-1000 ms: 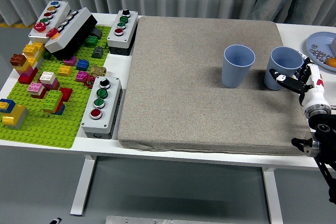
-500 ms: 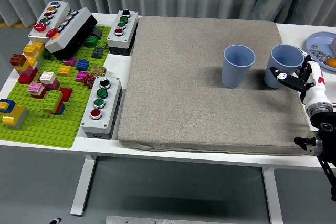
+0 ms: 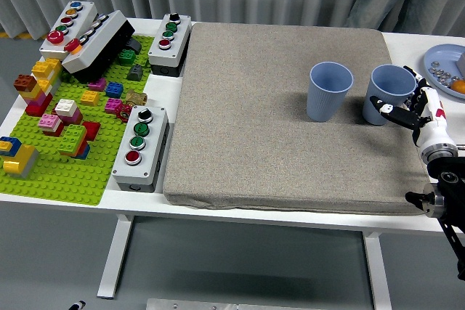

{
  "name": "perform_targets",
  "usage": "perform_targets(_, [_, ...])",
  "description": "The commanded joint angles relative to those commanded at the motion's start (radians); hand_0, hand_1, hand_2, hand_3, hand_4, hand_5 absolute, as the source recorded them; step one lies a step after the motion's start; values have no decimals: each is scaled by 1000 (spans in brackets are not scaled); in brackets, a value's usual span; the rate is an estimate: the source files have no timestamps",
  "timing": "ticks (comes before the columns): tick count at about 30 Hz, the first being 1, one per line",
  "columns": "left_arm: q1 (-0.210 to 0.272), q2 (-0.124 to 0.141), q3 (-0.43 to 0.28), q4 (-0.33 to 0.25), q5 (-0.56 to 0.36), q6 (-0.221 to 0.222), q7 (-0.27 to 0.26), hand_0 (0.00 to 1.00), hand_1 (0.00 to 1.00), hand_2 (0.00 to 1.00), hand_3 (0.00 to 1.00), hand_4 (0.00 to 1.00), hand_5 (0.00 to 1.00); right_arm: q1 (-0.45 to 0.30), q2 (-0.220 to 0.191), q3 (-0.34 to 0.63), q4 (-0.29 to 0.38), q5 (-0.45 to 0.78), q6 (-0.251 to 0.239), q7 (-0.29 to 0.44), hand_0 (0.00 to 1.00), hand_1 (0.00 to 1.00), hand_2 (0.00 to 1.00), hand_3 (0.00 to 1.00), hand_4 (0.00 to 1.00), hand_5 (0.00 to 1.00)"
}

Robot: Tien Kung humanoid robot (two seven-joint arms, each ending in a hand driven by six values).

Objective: Pick cup pour cup place

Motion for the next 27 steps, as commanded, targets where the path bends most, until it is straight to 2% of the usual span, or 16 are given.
perform_targets(7, [1,0,0,0,-1,0,0,837,808,885,808,637,998,-4,-1,12,-1,-20,40,-13,904,819,858,905,806,229])
perform_targets(8, [1,0,0,0,-1,0,0,836,808,885,808,637,998,-5,-1,14,0,-21,42,-13,919,848,914,922,817,236])
perform_targets(19, [6,-1,-2,0,2,0,1,836,808,885,809,637,998,-10,-4,32,2,-45,62,-25,919,846,920,929,832,260])
perform_targets(20, [6,-1,-2,0,2,0,1,836,808,885,808,637,998,-10,-4,33,3,-48,66,-27,931,866,943,961,836,264])
perform_targets(27, [7,-1,-1,0,1,1,0,836,808,885,808,637,998,-13,-6,42,6,-67,83,-39,936,873,962,975,856,272])
